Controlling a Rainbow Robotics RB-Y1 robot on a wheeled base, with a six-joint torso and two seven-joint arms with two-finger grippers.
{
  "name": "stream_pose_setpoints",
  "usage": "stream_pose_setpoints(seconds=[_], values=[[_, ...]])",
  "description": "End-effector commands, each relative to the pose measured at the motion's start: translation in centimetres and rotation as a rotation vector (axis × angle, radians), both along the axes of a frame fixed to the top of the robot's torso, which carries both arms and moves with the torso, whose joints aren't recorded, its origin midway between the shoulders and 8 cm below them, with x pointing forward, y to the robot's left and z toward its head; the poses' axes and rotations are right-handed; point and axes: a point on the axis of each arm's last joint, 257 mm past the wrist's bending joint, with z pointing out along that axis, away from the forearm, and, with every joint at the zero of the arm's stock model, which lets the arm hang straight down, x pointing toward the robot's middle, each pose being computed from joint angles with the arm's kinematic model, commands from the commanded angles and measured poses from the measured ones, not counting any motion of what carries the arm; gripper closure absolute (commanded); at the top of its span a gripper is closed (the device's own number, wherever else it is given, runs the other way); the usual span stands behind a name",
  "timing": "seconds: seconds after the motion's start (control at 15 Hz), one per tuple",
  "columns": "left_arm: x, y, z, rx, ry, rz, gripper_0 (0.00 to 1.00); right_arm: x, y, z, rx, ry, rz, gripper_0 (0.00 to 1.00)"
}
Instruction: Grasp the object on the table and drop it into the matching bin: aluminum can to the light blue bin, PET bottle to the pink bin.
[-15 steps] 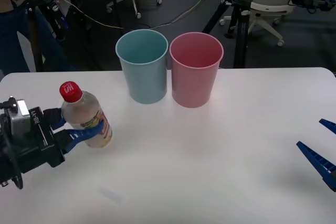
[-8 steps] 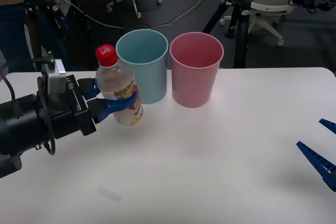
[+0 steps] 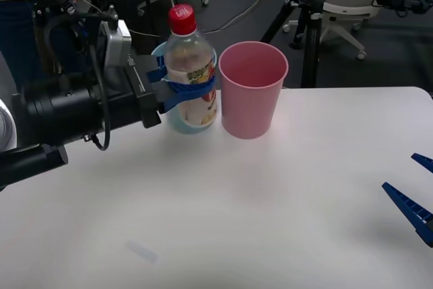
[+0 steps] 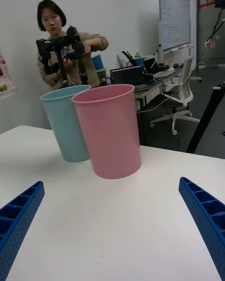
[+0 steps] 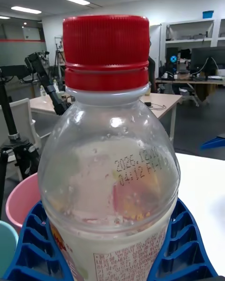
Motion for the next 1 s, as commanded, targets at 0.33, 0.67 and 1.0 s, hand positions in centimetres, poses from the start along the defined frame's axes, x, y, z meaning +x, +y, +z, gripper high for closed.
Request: stream_pose_setpoints(seconds=[0.33,0.67,1.0], values=[[7.0,-2.4,3.3,-0.029,-0.015,0.054,0.94,0.0,0.0,0.0,0.0,0.0,0.0,0.0],[11.7,-4.7,4.5,-0.033,-0.011,0.093,0.93,0.0,0.0,0.0,0.0,0.0,0.0,0.0],[16.2,-7.6,3.8,-0.027,0.043,0.131,0.93,0.0,0.0,0.0,0.0,0.0,0.0,0.0]])
